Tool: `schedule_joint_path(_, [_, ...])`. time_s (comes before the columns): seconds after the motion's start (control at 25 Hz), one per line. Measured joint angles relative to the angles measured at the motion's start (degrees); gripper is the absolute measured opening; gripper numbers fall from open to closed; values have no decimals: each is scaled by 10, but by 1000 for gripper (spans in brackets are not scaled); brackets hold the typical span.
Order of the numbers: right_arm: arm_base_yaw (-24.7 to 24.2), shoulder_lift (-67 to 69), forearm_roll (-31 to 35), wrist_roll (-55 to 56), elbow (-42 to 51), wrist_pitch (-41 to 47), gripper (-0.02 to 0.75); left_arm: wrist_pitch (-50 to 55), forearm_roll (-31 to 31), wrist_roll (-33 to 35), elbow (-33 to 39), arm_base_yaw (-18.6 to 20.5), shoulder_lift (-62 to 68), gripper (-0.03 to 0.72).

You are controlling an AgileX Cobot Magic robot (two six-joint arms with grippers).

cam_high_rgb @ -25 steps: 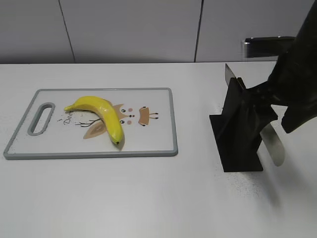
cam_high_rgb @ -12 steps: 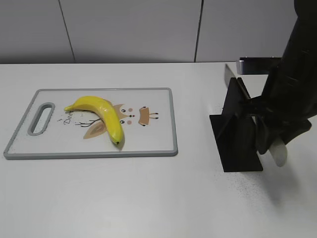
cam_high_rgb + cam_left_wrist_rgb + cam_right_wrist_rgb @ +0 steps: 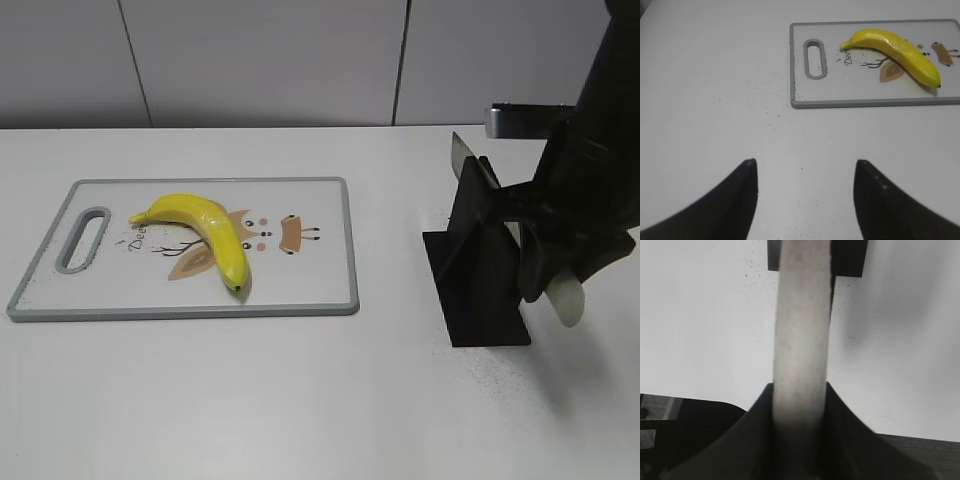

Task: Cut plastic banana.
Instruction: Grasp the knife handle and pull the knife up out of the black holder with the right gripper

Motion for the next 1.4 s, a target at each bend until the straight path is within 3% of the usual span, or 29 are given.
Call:
schedule_joint_path(1.16, [0, -80, -53, 29, -162, 15, 167, 0, 0, 0, 0, 0, 0, 589])
schedule_joint_path(1.4, [0, -83, -53, -25, -185, 15, 167, 0, 0, 0, 0, 0, 0, 589])
